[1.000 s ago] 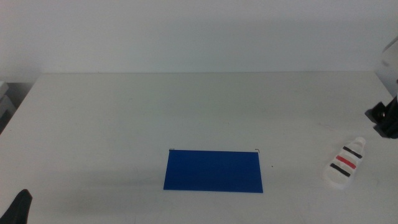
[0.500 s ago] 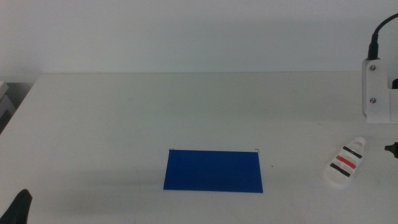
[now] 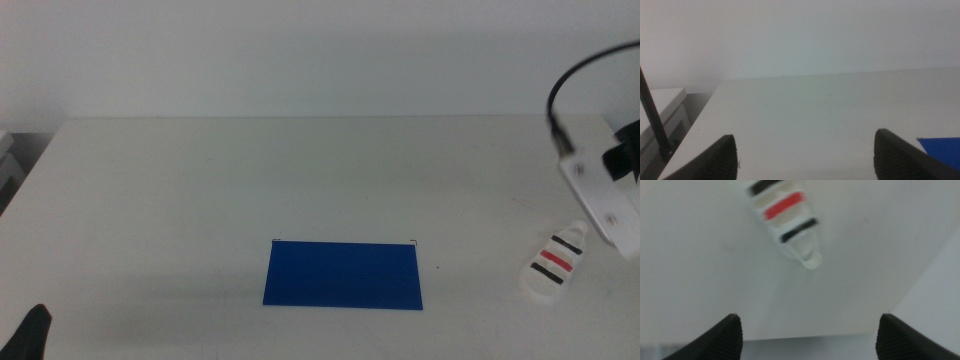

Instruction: Use one arm to grab the shoe from the table and place it on the mat.

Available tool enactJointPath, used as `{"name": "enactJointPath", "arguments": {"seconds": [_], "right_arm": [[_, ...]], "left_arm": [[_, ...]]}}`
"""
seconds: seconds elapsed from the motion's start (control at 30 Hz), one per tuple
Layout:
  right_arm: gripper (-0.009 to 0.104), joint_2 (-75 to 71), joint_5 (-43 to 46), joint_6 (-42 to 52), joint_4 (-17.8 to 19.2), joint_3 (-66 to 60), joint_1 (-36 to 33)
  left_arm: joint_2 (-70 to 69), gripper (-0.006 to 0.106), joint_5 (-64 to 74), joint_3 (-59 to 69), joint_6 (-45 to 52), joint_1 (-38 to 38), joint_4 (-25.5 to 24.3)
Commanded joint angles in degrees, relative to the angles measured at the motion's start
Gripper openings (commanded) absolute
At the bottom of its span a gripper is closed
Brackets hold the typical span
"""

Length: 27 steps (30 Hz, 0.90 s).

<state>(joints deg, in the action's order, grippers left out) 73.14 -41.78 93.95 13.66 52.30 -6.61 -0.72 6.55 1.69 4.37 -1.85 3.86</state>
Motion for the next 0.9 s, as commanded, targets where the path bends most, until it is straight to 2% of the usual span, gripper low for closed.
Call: {"name": "enactJointPath", "arguments": {"seconds": [0.0, 0.13, 0.47, 0.5, 0.8, 0.87], "right_arm": [[0.092, -0.9, 0.2, 13.0, -0.6, 1.8, 0.1], [0.092, 0.0, -2.4, 26.2, -4.6, 1.8, 0.1], [0.092, 1.3, -1.8, 26.0, -3.9, 1.8, 0.1], [0.092, 1.3, -1.9, 26.0, -4.9, 1.8, 0.1], [0.092, 1.3, -1.9, 25.5, -4.6, 1.9, 0.1], [0.092, 2.4, -2.2, 25.0, -5.5, 2.6, 0.1]], "left_arm": [[-0.6, 0.094, -4.7, 0.4, -0.3, -0.3, 0.5], [-0.6, 0.094, -4.7, 0.4, -0.3, -0.3, 0.5], [-0.6, 0.094, -4.7, 0.4, -0.3, -0.3, 0.5], [-0.6, 0.094, -4.7, 0.4, -0.3, -0.3, 0.5], [-0.6, 0.094, -4.7, 0.4, -0.3, -0.3, 0.5], [-0.6, 0.094, -4.7, 0.4, -0.3, -0.3, 0.5]]}}
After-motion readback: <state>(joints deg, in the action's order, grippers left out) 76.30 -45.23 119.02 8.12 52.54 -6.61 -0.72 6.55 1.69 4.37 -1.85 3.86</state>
